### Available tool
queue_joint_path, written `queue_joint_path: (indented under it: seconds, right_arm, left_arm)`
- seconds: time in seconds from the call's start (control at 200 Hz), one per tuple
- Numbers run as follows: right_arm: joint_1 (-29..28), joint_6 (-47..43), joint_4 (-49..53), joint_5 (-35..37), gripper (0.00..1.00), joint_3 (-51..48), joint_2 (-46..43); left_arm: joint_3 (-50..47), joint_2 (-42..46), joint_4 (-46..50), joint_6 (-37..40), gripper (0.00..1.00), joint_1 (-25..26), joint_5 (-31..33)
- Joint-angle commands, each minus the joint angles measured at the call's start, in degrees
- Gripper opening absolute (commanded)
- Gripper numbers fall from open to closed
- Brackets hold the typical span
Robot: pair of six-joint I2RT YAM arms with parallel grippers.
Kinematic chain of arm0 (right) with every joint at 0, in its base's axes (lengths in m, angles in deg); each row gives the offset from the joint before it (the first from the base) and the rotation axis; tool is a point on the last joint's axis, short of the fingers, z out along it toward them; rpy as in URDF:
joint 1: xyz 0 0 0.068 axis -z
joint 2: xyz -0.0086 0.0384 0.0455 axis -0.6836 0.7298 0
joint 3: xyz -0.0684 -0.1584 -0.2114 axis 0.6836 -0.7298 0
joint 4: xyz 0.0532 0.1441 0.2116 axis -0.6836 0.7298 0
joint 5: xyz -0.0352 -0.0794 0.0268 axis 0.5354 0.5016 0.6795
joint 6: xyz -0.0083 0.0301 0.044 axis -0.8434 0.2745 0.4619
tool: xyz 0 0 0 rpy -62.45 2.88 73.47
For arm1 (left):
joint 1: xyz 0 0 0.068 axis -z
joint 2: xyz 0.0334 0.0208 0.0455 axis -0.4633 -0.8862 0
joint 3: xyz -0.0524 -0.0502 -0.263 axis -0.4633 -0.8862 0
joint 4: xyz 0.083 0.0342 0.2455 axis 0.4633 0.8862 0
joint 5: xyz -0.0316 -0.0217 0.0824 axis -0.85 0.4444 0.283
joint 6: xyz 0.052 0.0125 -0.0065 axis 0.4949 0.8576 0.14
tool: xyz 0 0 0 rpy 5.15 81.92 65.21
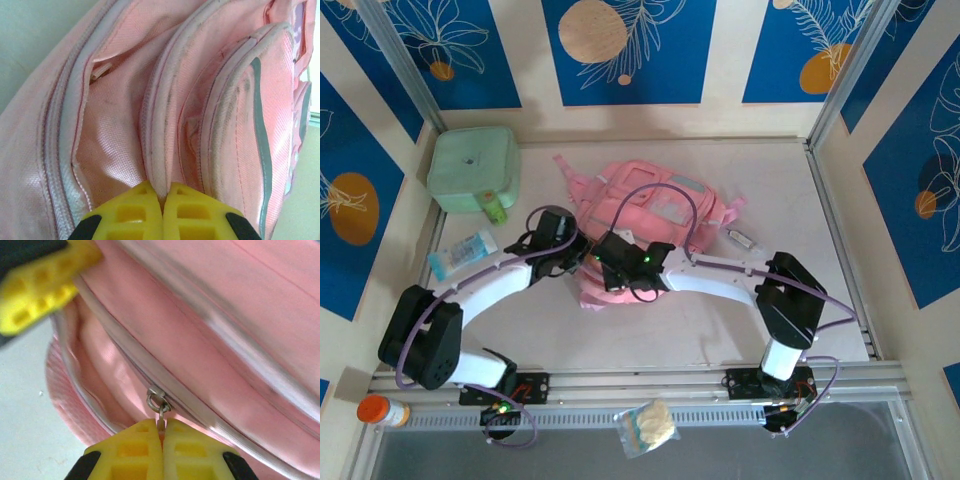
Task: Pack the student bag
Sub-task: Zip the student bag at the center of the table.
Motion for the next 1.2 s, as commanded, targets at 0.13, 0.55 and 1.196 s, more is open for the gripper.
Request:
queue_joint_path:
  seconds: [0.13, 0.55, 1.196]
  right_arm:
    - [2.08, -1.77, 9.82, -0.19, 0.00, -5.93, -8.33]
    - [16.94, -12.49, 8.85, -0.19, 0.00, -6.90, -10.54]
    - [25.25, -18.62, 3.35, -13.63, 0.10, -3.92, -9.46]
  left_arm:
    - [2.34, 0.88, 8.15, 10.60, 0.00, -11.32, 1.39]
    - [11.22, -2.61, 14.90, 26.59, 0.00, -21.32, -5.46]
    - [14.89, -2.88, 15.29, 33.84, 0.15, -23.05, -14.98]
